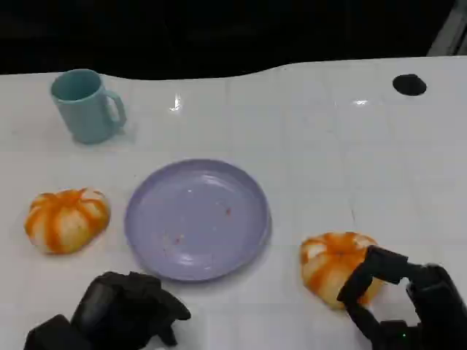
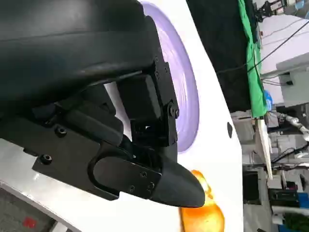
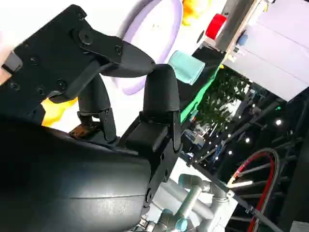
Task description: Grasp the bread from the table and place it into the plate.
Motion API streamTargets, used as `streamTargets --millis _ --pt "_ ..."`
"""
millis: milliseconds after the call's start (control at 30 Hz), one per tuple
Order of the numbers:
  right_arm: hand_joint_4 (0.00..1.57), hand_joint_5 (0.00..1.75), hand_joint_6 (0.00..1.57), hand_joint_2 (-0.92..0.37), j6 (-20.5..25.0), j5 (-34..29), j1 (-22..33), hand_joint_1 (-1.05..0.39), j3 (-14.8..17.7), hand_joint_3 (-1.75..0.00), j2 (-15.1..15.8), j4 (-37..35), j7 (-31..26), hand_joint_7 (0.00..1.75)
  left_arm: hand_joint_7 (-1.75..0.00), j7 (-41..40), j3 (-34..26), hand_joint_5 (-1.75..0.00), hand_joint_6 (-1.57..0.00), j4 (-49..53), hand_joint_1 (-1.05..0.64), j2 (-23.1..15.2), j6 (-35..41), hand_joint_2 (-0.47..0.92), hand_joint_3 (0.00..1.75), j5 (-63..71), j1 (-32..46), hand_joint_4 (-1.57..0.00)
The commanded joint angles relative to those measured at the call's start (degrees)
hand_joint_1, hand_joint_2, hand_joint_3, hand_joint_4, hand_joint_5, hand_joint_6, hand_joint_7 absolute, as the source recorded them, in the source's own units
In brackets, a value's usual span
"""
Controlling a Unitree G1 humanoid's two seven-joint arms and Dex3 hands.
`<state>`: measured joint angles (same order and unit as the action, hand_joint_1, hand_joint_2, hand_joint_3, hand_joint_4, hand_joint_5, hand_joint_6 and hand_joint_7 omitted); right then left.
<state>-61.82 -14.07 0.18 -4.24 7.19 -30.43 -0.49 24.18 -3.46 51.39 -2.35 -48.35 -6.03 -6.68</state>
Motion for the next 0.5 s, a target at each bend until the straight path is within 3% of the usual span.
streamTargets --millis 33,500 --pt "0.74 1.55 0.74 -0.41 -0.7 -0.1 0.13 -0.35 0.41 -1.11 0.76 0.3 -0.65 1.33 -0.53 -0.13 -0.51 -1.12 -1.41 0.26 -1.05 -1.05 -0.21 0.92 0.16 -0.23 0.0 -1.25" --pt "0.74 1.55 0.74 -0.4 -0.21 0.14 0.34 -0.36 0.37 -1.13 0.77 0.67 -0.51 1.33 -0.53 -0.08 -0.45 -1.12 -1.4 0.23 -1.05 -1.0 -0.24 0.92 0.16 -0.23 0.03 -1.24"
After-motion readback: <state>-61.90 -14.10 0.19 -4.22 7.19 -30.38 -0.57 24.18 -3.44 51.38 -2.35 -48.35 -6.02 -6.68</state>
